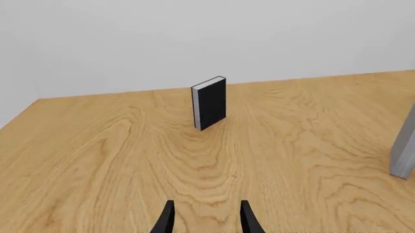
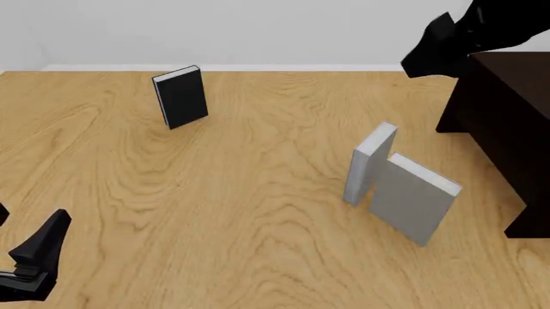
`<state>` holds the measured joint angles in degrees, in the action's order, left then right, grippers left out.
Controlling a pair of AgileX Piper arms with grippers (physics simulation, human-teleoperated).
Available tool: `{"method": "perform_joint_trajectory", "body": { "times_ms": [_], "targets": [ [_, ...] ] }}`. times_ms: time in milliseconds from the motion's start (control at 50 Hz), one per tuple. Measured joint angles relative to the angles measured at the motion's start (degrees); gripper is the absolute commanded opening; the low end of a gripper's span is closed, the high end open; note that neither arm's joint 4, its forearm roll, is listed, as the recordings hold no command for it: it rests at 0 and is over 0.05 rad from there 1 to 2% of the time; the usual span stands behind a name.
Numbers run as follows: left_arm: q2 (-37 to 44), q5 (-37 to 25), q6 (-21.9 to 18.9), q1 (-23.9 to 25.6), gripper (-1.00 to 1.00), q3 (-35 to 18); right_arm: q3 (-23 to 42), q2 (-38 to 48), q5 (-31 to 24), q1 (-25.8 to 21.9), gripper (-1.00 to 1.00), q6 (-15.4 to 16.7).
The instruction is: Pick up the book on the right and place it on the cabinet shelf.
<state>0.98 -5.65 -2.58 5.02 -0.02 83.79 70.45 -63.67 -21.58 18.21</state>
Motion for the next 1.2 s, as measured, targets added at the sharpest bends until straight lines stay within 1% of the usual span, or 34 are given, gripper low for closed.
{"method": "perform_joint_trajectory", "body": {
  "times_ms": [240, 420, 660, 1200],
  "targets": [
    [-0.1, -0.2, -0.2, -0.2, 1.0, 0.0, -0.4, 3.0, 0.5, 1.0, 1.0, 1.5],
    [-0.2, -0.1, -0.3, -0.4, 1.0, 0.0, -1.7, 4.6, 2.0, 1.7, 1.0, 2.5],
    [-0.5, 0.1, -0.5, -0.8, 1.0, 0.0, -4.4, 5.8, 4.5, 1.6, 1.0, 2.8],
    [-0.7, 0.0, -1.0, -0.8, 1.0, 0.0, -10.8, 7.8, 10.5, 2.0, 1.0, 2.2]
  ]
}}
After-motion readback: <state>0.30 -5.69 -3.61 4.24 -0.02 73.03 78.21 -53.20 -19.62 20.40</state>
